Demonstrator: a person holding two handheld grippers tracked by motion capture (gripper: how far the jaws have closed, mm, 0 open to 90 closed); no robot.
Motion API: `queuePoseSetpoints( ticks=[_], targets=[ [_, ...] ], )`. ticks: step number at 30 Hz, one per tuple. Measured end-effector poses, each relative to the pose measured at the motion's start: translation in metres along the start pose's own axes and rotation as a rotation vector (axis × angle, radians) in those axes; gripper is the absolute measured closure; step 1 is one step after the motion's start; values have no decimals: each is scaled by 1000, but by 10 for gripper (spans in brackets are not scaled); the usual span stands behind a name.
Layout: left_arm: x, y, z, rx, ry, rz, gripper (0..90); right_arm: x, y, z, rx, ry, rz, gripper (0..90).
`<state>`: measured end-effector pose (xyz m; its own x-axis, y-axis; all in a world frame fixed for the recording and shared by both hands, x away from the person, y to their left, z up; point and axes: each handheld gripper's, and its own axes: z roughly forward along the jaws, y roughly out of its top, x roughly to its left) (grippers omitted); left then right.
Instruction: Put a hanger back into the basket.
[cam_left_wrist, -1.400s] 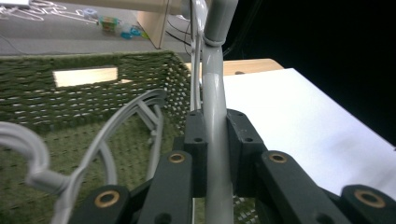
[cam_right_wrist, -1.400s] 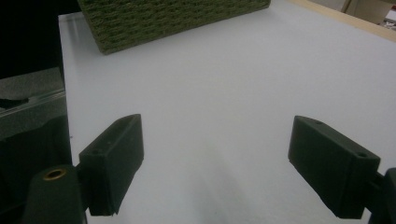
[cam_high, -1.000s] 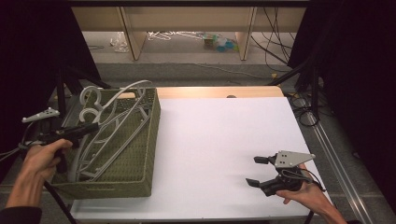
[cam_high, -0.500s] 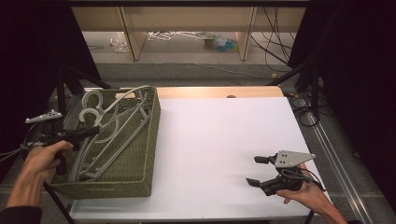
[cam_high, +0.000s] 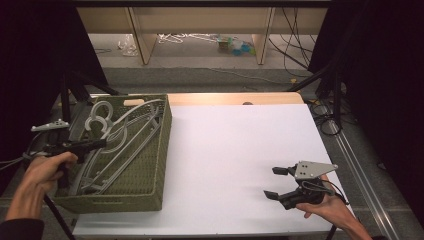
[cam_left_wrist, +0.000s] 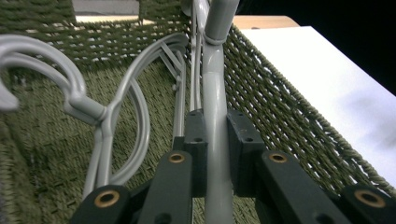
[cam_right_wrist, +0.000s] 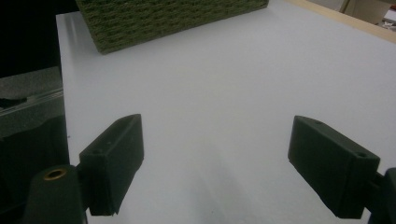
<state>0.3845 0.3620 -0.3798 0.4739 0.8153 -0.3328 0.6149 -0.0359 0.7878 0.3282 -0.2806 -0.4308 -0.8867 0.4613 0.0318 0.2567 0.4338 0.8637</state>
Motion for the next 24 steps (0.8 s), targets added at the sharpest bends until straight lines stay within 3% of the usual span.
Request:
queuePoseSetpoints(
  ticks=[8,12,16,19,24],
  targets=[
    [7,-10,18,76,23,-52,789,1,0,1,4,1,0,190],
    [9,-12,17,65,41,-73,781,0,-1,1,5,1,2,190],
    [13,-13,17,64,117,-108,759,0,0,1,4,3,-2,190],
    [15,-14,16,93,176,-92,752,0,0,0,4,2,-2,190],
    [16,-14,11,56,271,-112,700,0,-1,1,5,3,0,189]
  ],
)
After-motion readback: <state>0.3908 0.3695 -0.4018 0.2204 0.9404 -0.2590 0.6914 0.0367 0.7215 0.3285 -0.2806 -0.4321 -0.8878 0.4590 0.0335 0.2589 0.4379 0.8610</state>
